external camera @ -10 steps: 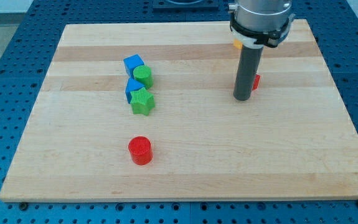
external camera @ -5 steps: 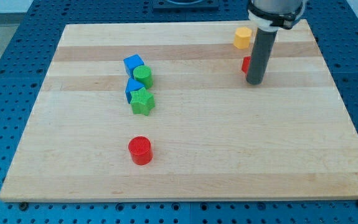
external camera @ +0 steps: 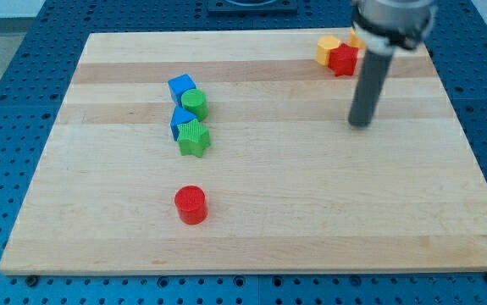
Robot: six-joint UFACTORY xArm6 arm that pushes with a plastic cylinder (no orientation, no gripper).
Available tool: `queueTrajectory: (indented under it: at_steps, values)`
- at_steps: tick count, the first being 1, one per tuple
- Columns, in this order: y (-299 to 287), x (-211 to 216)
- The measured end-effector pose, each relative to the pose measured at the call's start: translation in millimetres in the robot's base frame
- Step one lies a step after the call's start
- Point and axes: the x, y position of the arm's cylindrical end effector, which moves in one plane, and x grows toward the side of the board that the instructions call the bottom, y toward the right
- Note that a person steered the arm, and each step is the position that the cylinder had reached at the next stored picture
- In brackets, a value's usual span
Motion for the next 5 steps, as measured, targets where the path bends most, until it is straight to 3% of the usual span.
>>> queueTrajectory:
  at_steps: [2,3,5]
  values:
    - [-38,154]
    - [-48,170]
    - [-176,170]
